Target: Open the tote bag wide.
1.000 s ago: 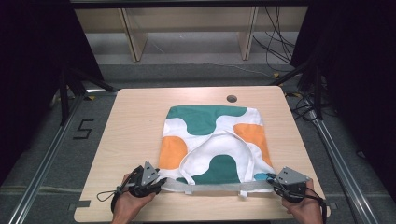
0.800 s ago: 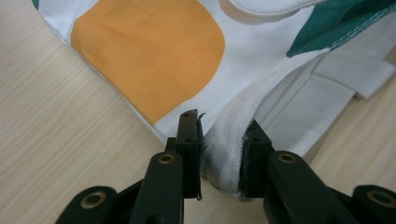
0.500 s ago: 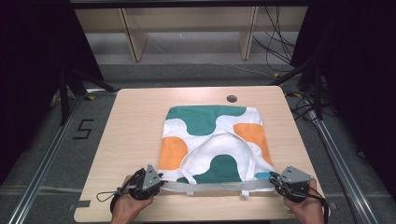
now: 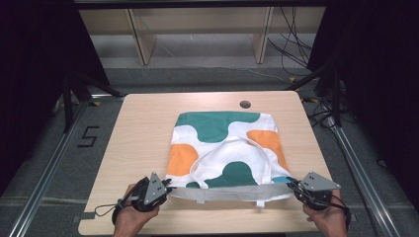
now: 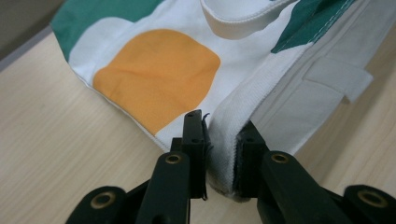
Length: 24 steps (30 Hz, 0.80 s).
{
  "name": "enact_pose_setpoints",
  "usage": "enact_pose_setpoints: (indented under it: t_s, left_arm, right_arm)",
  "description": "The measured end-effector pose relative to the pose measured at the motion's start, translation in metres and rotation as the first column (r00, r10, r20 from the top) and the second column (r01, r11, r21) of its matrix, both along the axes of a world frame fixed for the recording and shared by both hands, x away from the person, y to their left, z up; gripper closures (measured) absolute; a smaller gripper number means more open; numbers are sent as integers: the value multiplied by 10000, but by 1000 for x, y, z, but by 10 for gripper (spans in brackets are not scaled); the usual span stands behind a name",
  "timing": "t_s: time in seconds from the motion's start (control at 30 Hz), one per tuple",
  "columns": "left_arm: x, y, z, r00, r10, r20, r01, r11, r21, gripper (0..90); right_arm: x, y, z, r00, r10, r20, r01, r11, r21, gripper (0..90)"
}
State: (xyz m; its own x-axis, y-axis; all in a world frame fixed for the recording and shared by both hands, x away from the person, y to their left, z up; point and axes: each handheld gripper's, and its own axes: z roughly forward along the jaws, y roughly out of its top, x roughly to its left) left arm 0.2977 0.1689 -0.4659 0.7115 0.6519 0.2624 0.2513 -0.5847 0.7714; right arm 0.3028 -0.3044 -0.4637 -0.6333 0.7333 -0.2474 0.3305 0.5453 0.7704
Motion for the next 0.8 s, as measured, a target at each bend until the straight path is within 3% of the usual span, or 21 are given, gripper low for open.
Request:
enact_pose_setpoints:
  t_s: [0.13, 0.23, 0.37, 0.4, 0.5, 0.53, 0.63, 0.7, 0.73, 0.8]
  left_arm:
    - [1, 1, 10, 9998, 108, 155, -103, 9993, -350, 798]
    - [5, 1, 22, 9993, 274, 263, -243, 9938, -1085, 808]
    - [11, 2, 44, 9963, 411, 758, -297, 9889, -1457, 818]
    - [12, 3, 49, 9954, 396, 875, -253, 9870, -1588, 820]
    - [15, 4, 62, 9907, 594, 1221, -363, 9824, -1832, 827]
    - [16, 5, 67, 9882, 519, 1438, -239, 9815, -1899, 829]
    - [15, 8, 84, 9807, 587, 1866, -193, 9783, -2063, 835]
    - [13, 9, 97, 9739, 639, 2179, -155, 9761, -2169, 837]
    - [11, 10, 103, 9694, 675, 2360, -134, 9746, -2235, 837]
    - [9, 12, 116, 9594, 751, 2718, -97, 9721, -2344, 839]
  right_arm:
    - [3, -2, 14, 9990, -18, 448, -16, 9972, 754, 874]
    - [5, -3, 25, 9973, -115, 731, 31, 9935, 1134, 874]
    - [13, -4, 42, 9930, -63, 1179, -105, 9898, 1417, 877]
    - [13, -2, 45, 9935, -216, 1114, 24, 9854, 1704, 876]
    - [19, -1, 62, 9881, -282, 1514, -33, 9790, 2036, 877]
    - [21, -3, 69, 9828, -28, 1847, -301, 9841, 1748, 877]
    - [22, 0, 89, 9757, -102, 2187, -356, 9782, 2047, 878]
    - [23, 2, 100, 9653, -184, 2606, -400, 9753, 2171, 879]
    - [24, 2, 107, 9597, -131, 2808, -476, 9769, 2083, 879]
    - [23, 4, 119, 9578, -125, 2873, -551, 9726, 2258, 881]
